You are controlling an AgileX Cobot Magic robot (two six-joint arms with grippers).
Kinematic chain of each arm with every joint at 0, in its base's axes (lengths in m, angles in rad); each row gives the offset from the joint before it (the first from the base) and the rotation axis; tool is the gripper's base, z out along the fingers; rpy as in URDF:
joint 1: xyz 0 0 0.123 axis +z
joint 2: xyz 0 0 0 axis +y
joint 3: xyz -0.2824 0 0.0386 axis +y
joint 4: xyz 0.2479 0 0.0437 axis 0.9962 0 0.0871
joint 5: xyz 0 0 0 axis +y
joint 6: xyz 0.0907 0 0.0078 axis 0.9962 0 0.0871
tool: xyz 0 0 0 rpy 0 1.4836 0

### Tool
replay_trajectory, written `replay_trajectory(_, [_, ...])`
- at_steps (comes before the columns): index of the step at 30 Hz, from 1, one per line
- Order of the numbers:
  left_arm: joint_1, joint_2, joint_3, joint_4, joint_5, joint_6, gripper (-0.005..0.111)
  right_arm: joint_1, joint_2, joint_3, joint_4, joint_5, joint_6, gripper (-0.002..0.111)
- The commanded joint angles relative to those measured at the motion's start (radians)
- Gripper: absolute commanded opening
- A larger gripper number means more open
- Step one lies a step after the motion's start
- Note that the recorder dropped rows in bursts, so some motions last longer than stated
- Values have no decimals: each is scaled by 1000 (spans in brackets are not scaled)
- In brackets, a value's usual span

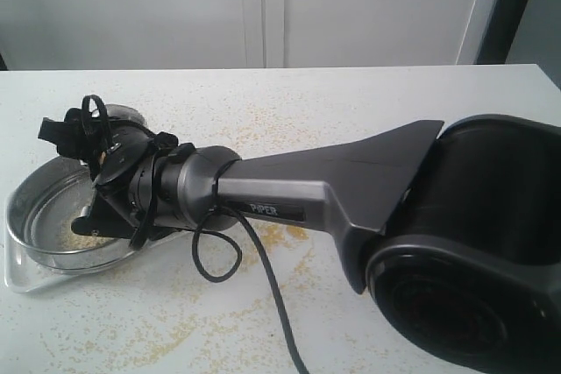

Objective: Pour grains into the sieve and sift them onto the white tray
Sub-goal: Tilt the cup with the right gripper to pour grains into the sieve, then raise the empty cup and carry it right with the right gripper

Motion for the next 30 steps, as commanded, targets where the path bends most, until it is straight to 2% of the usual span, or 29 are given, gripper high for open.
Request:
replay_trajectory(1, [0,-4,5,-10,-1,0,1,4,-19,-6,-11,43,11,0])
replay_trajectory(3, [0,-4,5,-10,-1,0,1,4,-30,-6,-11,7,17,0])
replay_trajectory(6, [0,-4,5,-10,-1,0,1,-9,-33,-8,-11,-194,86,0])
replay_trajectory(7, [0,-4,5,-10,-1,0,1,-8,-30,-8,-11,-190,64,0])
replay_trajectory(9, [0,-4,5,-10,-1,0,1,14,-39,-8,-11,-72,22,0])
replay_trajectory(10, [0,-4,5,-10,-1,0,1,21,-47,-11,-11,-40,51,0])
replay_trajectory(13, [0,-4,5,-10,-1,0,1,-8,-47,-33,-11,-165,227,0])
replay_trajectory(15, [0,-4,5,-10,-1,0,1,-4,-62,-29,-11,-59,234,0])
replay_trajectory(18, [0,-4,5,-10,-1,0,1,12,-93,-26,-10,70,434,0])
replay_trajectory(23, [0,-4,5,-10,-1,0,1,-3,-153,-26,368,62,686,0])
replay_trajectory(25, [0,-4,5,-10,-1,0,1,-3,-167,-26,409,75,745,0])
replay_trajectory(30, [0,-4,5,-10,-1,0,1,-12,-200,-26,434,100,1163,0])
